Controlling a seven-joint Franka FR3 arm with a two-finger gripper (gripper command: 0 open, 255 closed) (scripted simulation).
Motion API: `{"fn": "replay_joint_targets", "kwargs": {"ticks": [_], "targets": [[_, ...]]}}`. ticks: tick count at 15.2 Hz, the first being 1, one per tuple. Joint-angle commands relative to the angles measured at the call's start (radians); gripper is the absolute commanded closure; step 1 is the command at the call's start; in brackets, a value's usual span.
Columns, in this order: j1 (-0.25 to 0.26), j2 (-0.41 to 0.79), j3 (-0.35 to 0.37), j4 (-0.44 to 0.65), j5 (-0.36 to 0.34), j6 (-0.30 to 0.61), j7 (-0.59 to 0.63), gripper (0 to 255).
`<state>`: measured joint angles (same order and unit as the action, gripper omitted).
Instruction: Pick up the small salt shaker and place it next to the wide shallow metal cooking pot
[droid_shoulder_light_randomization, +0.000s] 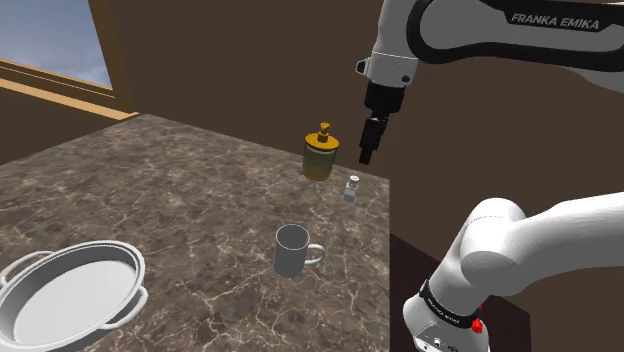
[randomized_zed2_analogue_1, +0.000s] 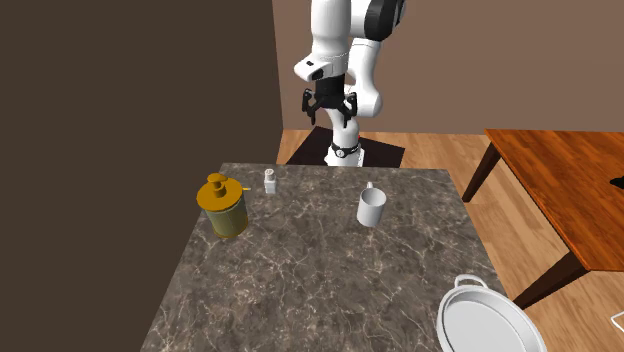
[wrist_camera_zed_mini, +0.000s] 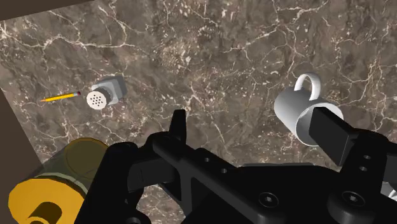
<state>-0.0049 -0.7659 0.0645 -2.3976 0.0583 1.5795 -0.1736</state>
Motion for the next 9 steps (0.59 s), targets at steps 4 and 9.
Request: {"fn": "replay_joint_targets", "kwargs": {"ticks": [4,9], "targets": [[-0.014,-0.018,-0.039,-0.091,-0.042,0.097,-0.065,0],[-0.045,-0.013,-0.11,-0.218,-0.115,0.274,-0.17,0]]}}
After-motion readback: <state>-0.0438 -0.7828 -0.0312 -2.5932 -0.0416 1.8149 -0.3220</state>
